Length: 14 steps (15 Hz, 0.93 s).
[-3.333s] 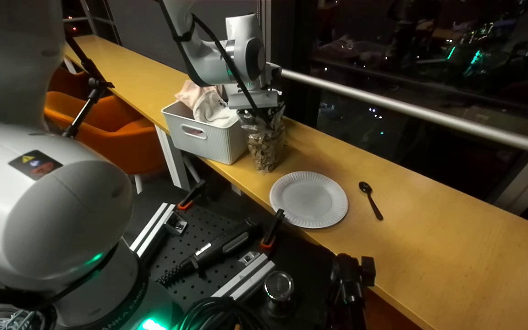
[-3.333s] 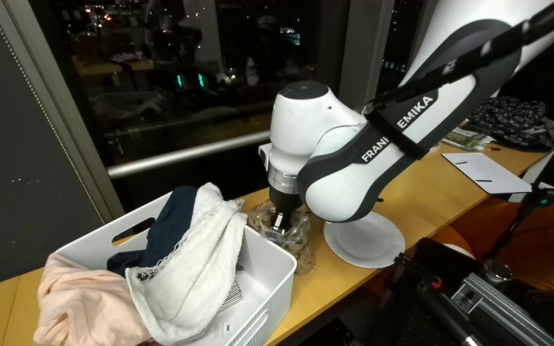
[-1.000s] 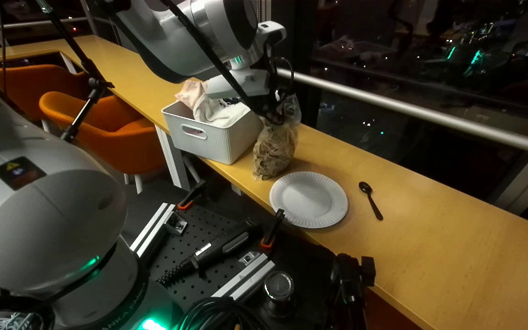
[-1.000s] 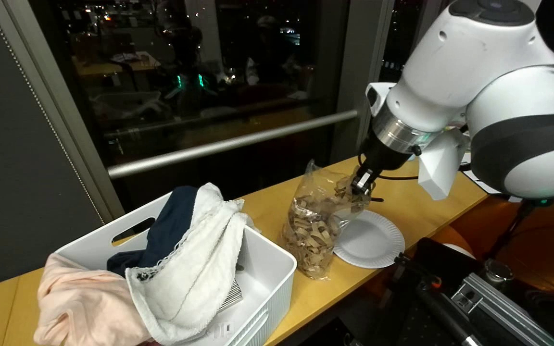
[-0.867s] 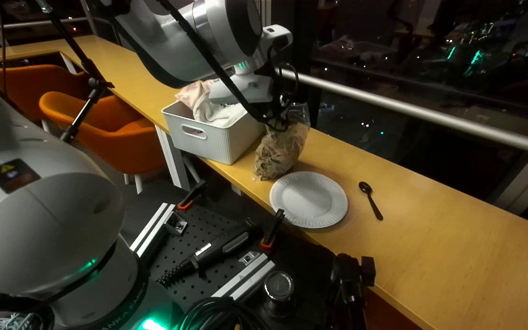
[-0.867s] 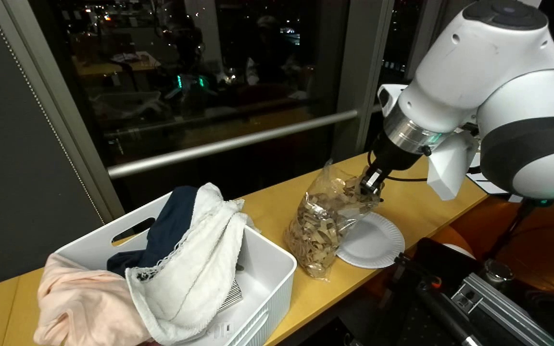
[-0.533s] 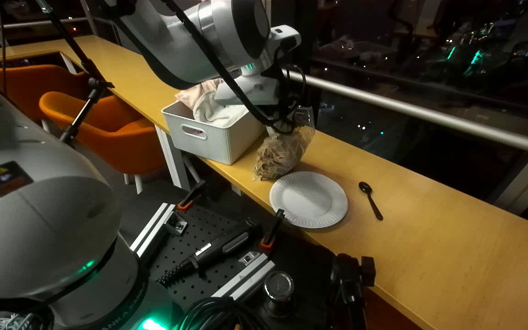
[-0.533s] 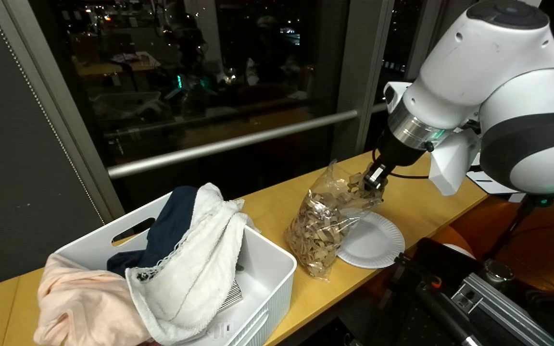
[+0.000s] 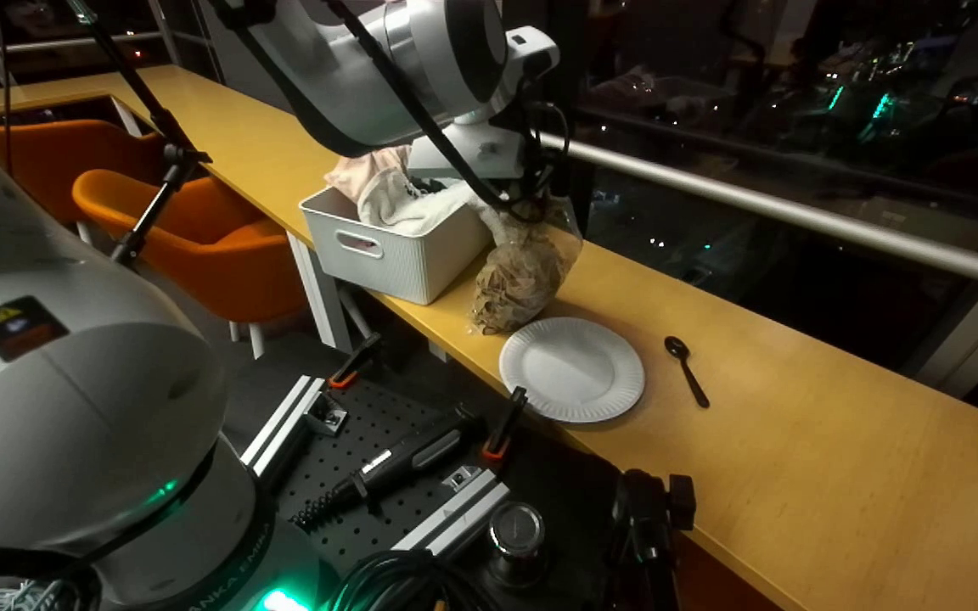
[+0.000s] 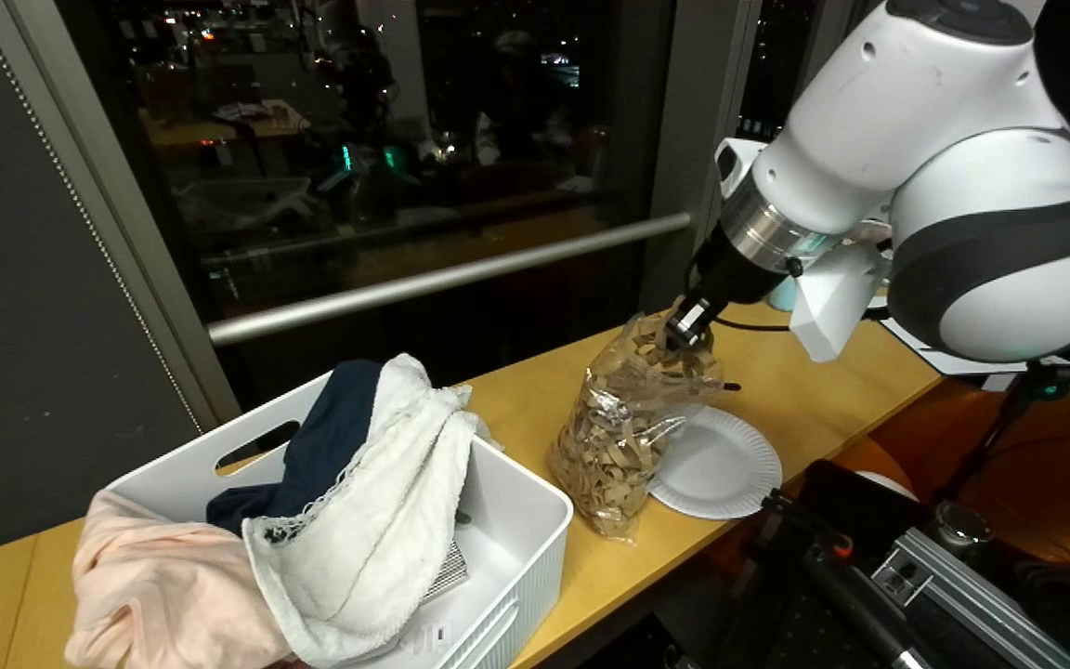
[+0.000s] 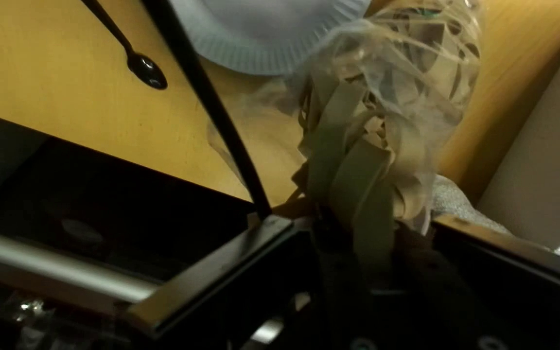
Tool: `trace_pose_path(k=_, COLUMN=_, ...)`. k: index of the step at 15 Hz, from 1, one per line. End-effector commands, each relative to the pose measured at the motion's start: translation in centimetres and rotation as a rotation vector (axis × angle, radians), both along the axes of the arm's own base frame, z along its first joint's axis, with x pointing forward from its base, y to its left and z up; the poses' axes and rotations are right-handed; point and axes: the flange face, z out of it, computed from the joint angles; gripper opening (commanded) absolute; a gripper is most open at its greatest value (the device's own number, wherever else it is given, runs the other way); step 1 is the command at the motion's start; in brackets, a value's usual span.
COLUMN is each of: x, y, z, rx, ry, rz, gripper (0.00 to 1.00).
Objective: Put some rubber bands on the white plate.
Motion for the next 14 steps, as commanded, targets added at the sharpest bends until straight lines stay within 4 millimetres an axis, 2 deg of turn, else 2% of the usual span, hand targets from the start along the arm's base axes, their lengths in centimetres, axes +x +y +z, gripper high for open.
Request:
trace_pose_path(k=1, x=4.0, y=2.4, z=0.7, rx=0.047, ry=-0.065, rz=0.051, gripper=0.03)
trace_pose_path(k=4, x=6.6, y=5.3, z=1.0, rx=0.083, ry=-0.088, rz=0.099, gripper=0.03)
trace_pose_path(k=8, x=8.8, y=8.8, z=2.0, rx=0.105, ry=-0.091, rz=0.157, gripper=0.03)
trace_pose_path(k=11, x=9.1, y=10.1, z=3.2, rx=0.110, ry=-0.098, rz=0.187, gripper=0.03)
trace_pose_path(k=14, x=8.5, y=10.0, z=4.2, rx=0.106, ry=-0.092, rz=0.190, gripper=0.03)
